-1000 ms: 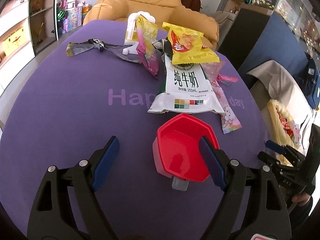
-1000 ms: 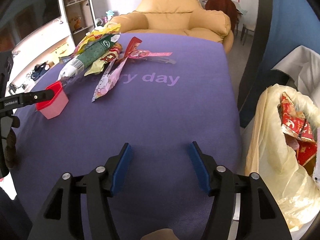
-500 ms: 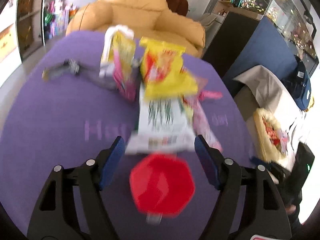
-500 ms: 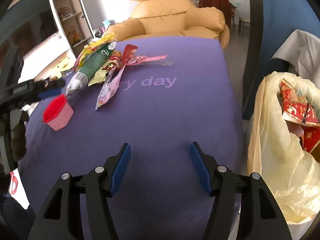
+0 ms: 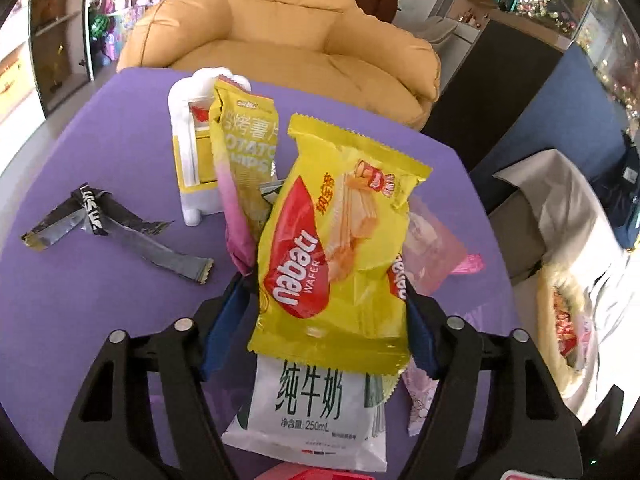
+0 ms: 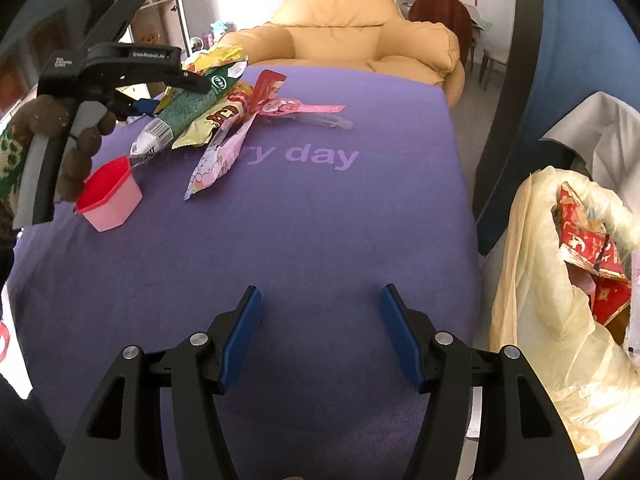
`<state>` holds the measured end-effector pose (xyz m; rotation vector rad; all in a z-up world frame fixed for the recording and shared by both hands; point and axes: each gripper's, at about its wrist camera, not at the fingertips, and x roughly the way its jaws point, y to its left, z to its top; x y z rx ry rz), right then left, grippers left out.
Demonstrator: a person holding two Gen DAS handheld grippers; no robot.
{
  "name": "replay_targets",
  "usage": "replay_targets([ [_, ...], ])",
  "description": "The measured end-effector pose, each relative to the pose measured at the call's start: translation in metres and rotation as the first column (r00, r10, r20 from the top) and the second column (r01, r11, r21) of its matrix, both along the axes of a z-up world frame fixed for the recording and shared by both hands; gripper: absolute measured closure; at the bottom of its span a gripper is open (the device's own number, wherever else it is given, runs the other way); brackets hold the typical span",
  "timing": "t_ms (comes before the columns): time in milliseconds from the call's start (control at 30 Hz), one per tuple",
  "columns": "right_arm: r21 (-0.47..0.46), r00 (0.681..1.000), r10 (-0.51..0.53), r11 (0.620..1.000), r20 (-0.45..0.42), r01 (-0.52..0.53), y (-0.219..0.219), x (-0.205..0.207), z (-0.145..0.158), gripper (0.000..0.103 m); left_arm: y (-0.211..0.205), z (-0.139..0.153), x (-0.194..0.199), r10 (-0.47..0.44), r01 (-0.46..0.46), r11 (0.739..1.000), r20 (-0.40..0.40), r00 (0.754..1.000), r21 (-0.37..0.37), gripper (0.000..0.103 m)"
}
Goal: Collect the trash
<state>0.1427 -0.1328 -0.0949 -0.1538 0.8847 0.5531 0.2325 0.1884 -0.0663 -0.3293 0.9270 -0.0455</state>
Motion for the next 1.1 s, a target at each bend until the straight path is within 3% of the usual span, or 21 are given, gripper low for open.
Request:
replay_targets([
  [100,0.007,1.000,0.000,1.000,-0.008,0.000,0.000,0.003,0.001,0.045,-0.001,0.005,-0.013,-0.030,0.029,0.999,0.035,0.999,0.028,0.049],
  [233,0.074,0.999,-0.005,0.997,-0.044,0.008,0.001,0.018,0.010,0.045,-0.001,0.014,-0.038,-0.076,0.075,0.997,0.065,0.995,0.026,0.049],
  [467,0.132,1.000,-0.019,0.991,-0.009,0.020,0.022,0.044,0.041,0.045,0.001,0.028,-0.067,-0.142,0.139,0.990,0.110,0.984,0.036,0.041],
  [700,0.154,0.996,0.078,0.984,0.052,-0.085,0.086,0.054,0.071,0.045,0.036,0.029,-0.087,-0.050,0.049,0.999,0.143,0.988,0.016,0.038],
  [767,0.159,0.995,0.090,0.983,0.046,-0.096,0.106,0.061,0.071,0.047,0.050,0.028,-0.094,-0.019,0.019,1.000,0.157,0.987,0.003,0.036],
  [867,0.143,0.994,0.107,0.984,0.020,-0.108,0.137,0.077,0.068,0.061,0.062,0.027,-0.104,-0.009,0.011,1.000,0.175,0.985,-0.010,0.033],
  [1100,0.084,0.995,0.098,0.992,-0.006,-0.097,0.191,0.118,0.058,0.061,0.073,0.017,-0.111,-0.013,0.021,0.999,0.187,0.982,-0.039,0.032],
])
